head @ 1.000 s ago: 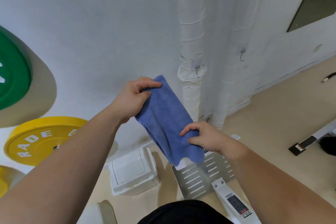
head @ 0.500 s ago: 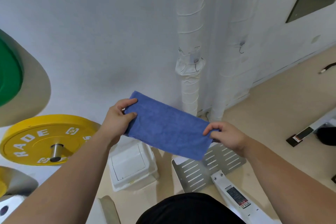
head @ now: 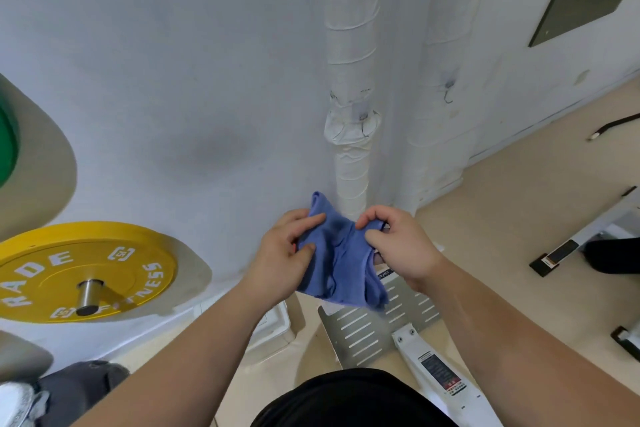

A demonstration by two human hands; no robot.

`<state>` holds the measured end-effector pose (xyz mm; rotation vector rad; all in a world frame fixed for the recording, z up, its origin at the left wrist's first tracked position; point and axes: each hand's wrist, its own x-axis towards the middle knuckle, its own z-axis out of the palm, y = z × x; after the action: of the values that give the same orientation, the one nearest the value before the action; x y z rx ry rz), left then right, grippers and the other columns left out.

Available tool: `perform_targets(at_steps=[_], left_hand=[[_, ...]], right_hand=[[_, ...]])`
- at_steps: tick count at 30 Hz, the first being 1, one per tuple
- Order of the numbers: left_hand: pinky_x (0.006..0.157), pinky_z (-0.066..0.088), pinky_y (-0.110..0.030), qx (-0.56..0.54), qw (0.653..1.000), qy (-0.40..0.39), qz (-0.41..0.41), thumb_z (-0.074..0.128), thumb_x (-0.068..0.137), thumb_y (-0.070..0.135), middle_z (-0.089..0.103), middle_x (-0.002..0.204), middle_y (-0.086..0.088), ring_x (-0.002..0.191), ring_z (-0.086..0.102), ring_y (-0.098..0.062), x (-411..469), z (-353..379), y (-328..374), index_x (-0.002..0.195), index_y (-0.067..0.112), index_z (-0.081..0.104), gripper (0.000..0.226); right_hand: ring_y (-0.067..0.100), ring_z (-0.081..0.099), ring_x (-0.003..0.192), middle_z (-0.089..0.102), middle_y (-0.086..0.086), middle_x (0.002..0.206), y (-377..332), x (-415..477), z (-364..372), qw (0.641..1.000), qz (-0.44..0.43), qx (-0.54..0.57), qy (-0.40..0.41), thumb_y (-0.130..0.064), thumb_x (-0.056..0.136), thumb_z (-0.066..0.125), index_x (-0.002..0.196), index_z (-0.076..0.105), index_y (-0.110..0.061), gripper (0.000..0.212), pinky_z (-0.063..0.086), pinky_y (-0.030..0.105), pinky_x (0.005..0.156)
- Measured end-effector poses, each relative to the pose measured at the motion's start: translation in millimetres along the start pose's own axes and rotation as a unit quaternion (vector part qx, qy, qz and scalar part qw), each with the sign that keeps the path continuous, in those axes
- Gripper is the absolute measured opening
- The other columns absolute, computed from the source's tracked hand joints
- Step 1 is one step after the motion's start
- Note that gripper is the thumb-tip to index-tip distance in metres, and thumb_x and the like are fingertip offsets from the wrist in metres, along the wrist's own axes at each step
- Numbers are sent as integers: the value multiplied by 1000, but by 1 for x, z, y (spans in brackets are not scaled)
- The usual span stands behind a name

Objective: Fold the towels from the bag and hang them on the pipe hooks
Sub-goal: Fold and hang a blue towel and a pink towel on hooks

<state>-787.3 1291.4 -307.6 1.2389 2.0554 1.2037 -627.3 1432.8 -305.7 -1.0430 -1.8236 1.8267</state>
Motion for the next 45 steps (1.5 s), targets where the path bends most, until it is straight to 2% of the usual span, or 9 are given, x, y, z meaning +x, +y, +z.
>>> perform_targets(at_steps=[6,10,13,17,21,26,32,38,45], left_hand=[[98,43,-13,-38,999,-7,31,65,93,9,58,124,23,117,54,8,-5,17,21,122,26,71,34],[100,50,-28,-68,998,11,8,83,75,38,61,121,23,118,59,-1,-5,20,32,122,25,72,50],[98,49,-21,-20,999,36,25,87,72,23,61,122,17,114,59,2,-4,23,38,123,22,72,52],[91,46,-9,-17,998,61,24,64,71,1,63,113,22,106,61,4,3,24,40,111,20,75,46],[84,55,-21,-96,995,-1,-32,54,76,-20,75,107,2,99,69,-8,8,18,48,104,14,79,51],[72,53,-32,-221,965,-110,-88,58,72,-8,73,95,-13,83,65,-23,14,7,70,98,13,70,36],[98,51,-56,-244,940,-165,-172,77,82,15,60,121,-39,100,66,-43,25,1,71,122,20,60,44],[107,49,-49,-385,894,-57,-222,82,66,12,69,130,-3,117,68,-27,5,30,54,142,30,53,83],[84,60,-41,-391,884,113,-230,60,94,-7,75,110,-16,107,72,-32,25,48,54,149,46,35,80]], right_hand=[[41,69,74,67,24,94,-22,-11,19,998,-6,57,15,6,87,51,95,65,-16,28,55,66,73],[27,69,74,72,1,88,-31,-14,25,997,-10,60,39,5,86,50,98,63,-24,34,55,65,76],[30,74,83,71,-4,95,-33,-14,24,996,-13,76,38,-2,94,55,108,57,-29,31,57,61,78],[26,74,90,66,12,112,-32,-13,13,994,-17,110,19,-6,98,57,122,49,-28,34,61,33,78],[-2,50,117,48,-15,125,-20,-17,-16,981,-145,-124,45,-20,85,73,125,47,-46,55,45,19,95],[-3,61,116,68,-24,116,-27,-25,-54,973,-145,-88,-156,-12,93,69,142,29,-64,82,50,22,96],[18,70,106,73,-4,112,-32,-21,-75,979,-136,-30,-149,-12,102,55,134,43,-55,54,54,47,99],[24,72,98,74,6,105,-31,-2,-87,990,-92,47,-95,-8,102,54,123,50,-49,46,56,50,95],[24,75,97,76,5,107,-26,24,-74,995,-31,85,-30,-18,102,56,128,36,-59,51,59,45,85]])
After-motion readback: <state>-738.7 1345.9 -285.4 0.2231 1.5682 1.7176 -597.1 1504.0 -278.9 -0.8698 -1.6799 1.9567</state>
